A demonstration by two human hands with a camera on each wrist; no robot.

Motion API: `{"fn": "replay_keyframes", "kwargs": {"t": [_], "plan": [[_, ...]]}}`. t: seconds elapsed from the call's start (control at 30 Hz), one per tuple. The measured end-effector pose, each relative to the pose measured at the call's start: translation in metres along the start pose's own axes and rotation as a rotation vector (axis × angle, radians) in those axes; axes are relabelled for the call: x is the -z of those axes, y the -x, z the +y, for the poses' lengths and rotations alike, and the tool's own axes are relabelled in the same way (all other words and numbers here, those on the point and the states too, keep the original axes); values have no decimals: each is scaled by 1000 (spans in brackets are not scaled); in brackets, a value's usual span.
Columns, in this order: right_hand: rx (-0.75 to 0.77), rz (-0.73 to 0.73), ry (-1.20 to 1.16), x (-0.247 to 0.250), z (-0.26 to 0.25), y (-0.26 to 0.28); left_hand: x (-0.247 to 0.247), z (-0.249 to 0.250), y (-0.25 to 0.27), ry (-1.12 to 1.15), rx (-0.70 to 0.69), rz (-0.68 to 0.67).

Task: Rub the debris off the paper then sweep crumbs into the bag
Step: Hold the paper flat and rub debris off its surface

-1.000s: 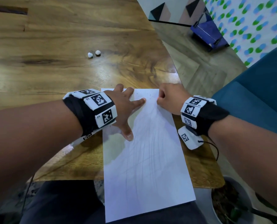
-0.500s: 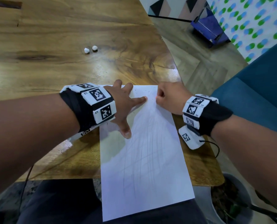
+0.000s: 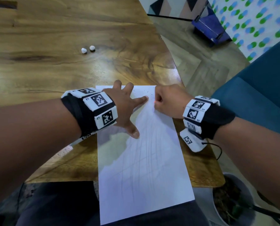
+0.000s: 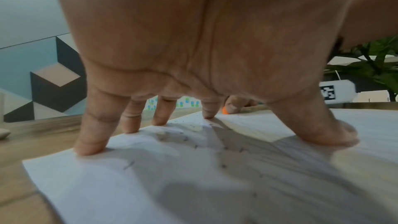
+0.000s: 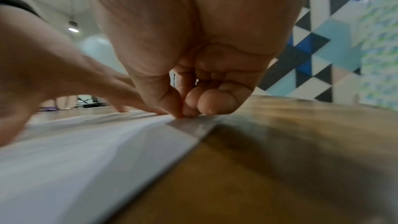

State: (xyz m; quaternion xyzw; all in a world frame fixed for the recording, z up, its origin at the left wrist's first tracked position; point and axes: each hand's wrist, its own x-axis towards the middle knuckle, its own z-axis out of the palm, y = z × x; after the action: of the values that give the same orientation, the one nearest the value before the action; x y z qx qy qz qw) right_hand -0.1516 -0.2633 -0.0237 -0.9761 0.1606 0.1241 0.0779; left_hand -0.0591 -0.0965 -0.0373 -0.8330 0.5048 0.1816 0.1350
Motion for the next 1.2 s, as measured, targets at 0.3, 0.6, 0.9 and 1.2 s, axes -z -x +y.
{"fn": "replay_keyframes", "kwargs": {"t": [0.3,0.6,0.9,1.2], "plan": [[60,23,-17,-2,-13,9,0,0,0,77,-18,4],[-97,29,-28,7,15,-9,4,1,1,17,-28,-37],[128,-3,-62,-6,-24,3,-4,-2,-1,71,-46,-43],[-60,31,-253,13,21,-8,-24,-2,9,126,-20,-13]]}}
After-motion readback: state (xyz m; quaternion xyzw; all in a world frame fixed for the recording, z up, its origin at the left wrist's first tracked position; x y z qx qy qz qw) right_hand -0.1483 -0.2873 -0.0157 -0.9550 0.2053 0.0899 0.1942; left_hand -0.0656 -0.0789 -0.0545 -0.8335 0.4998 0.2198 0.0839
